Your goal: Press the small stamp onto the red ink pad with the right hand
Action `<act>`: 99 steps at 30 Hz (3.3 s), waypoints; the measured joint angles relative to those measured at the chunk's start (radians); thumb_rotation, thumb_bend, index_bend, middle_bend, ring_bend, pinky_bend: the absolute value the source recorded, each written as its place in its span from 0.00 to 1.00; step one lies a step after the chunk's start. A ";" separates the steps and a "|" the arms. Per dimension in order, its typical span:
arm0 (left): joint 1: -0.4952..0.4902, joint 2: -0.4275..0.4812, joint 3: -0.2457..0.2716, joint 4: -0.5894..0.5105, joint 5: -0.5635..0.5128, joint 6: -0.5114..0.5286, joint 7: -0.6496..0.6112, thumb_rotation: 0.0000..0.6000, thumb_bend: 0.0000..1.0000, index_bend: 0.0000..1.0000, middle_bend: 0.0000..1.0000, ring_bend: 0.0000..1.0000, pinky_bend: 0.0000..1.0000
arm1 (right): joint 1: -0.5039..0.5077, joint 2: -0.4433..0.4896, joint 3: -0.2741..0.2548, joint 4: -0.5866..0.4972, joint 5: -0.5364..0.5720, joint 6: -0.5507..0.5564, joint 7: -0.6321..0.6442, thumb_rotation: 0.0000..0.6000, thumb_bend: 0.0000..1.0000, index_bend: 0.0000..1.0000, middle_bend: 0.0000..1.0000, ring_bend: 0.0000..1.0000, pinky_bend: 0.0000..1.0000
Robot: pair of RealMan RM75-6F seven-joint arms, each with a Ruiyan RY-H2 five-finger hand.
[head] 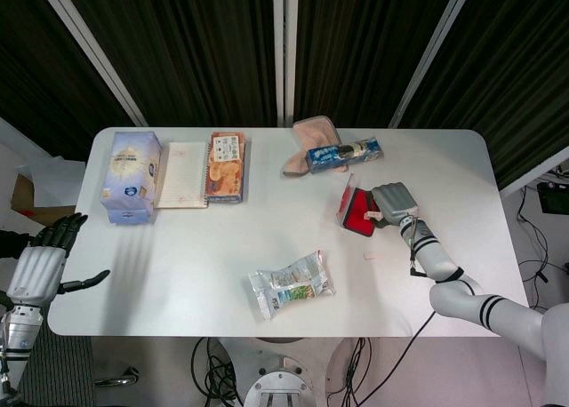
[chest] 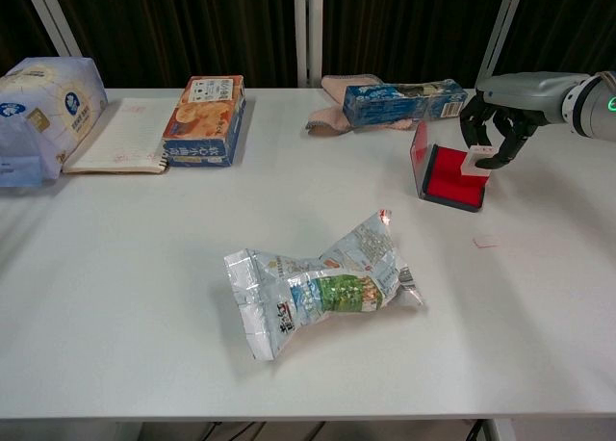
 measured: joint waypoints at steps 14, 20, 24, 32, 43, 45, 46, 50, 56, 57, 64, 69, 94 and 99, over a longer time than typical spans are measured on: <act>-0.007 0.005 -0.002 -0.008 -0.003 -0.010 0.000 0.19 0.00 0.00 0.06 0.08 0.17 | 0.052 0.000 -0.002 -0.013 0.102 -0.035 -0.070 1.00 0.30 0.74 0.64 0.74 0.98; -0.008 0.002 -0.003 -0.001 -0.009 -0.016 -0.005 0.19 0.00 0.00 0.06 0.08 0.17 | 0.079 -0.006 -0.017 0.001 0.154 -0.060 -0.105 1.00 0.30 0.75 0.64 0.74 0.98; -0.011 0.001 -0.004 0.003 -0.012 -0.022 -0.013 0.19 0.00 0.00 0.06 0.08 0.17 | 0.097 -0.014 -0.027 0.013 0.190 -0.071 -0.124 1.00 0.30 0.75 0.65 0.74 0.98; -0.013 0.004 -0.006 0.007 -0.016 -0.026 -0.023 0.19 0.00 0.00 0.07 0.08 0.17 | 0.125 -0.030 -0.040 0.046 0.222 -0.096 -0.129 1.00 0.31 0.77 0.66 0.74 0.98; -0.016 0.008 -0.009 0.002 -0.020 -0.030 -0.022 0.19 0.00 0.00 0.06 0.08 0.17 | 0.134 -0.041 -0.048 0.073 0.220 -0.104 -0.102 1.00 0.32 0.78 0.66 0.74 0.98; -0.016 0.009 -0.008 0.000 -0.020 -0.030 -0.021 0.19 0.00 0.00 0.07 0.08 0.17 | 0.131 -0.030 -0.043 0.056 0.211 -0.097 -0.092 1.00 0.32 0.78 0.66 0.74 0.98; -0.016 0.010 -0.008 -0.002 -0.020 -0.030 -0.021 0.19 0.00 0.00 0.07 0.08 0.17 | 0.130 -0.023 -0.041 0.046 0.205 -0.092 -0.087 1.00 0.32 0.78 0.66 0.74 0.98; -0.016 0.009 -0.008 -0.006 -0.018 -0.027 -0.018 0.19 0.00 0.00 0.07 0.08 0.17 | 0.116 0.027 -0.031 -0.025 0.176 -0.063 -0.066 1.00 0.32 0.78 0.67 0.74 0.98; -0.014 0.006 -0.005 -0.009 -0.014 -0.025 -0.017 0.18 0.00 0.00 0.07 0.08 0.17 | 0.075 0.139 -0.029 -0.176 0.118 -0.006 -0.032 1.00 0.32 0.78 0.67 0.74 0.98; -0.014 0.005 -0.004 -0.010 -0.014 -0.025 -0.016 0.18 0.00 0.00 0.07 0.08 0.17 | 0.065 0.158 -0.029 -0.198 0.109 0.002 -0.025 1.00 0.32 0.78 0.67 0.74 0.98; -0.014 0.003 -0.002 -0.017 -0.006 -0.019 -0.007 0.18 0.00 0.00 0.07 0.08 0.17 | 0.000 0.250 -0.086 -0.291 0.047 -0.006 0.028 1.00 0.32 0.79 0.67 0.74 0.98; -0.014 0.004 0.000 -0.022 -0.004 -0.018 -0.001 0.19 0.00 0.00 0.07 0.08 0.17 | -0.021 0.256 -0.126 -0.295 -0.016 -0.041 0.054 1.00 0.32 0.79 0.66 0.74 0.98; -0.011 0.004 0.000 -0.013 -0.007 -0.017 -0.011 0.18 0.00 0.00 0.07 0.08 0.17 | -0.031 0.183 -0.142 -0.200 -0.134 -0.085 0.149 1.00 0.28 0.69 0.58 0.74 0.98; -0.012 0.007 -0.002 -0.016 -0.005 -0.015 -0.009 0.18 0.00 0.00 0.07 0.08 0.17 | -0.030 0.194 -0.143 -0.205 -0.147 -0.093 0.161 1.00 0.27 0.62 0.54 0.74 0.98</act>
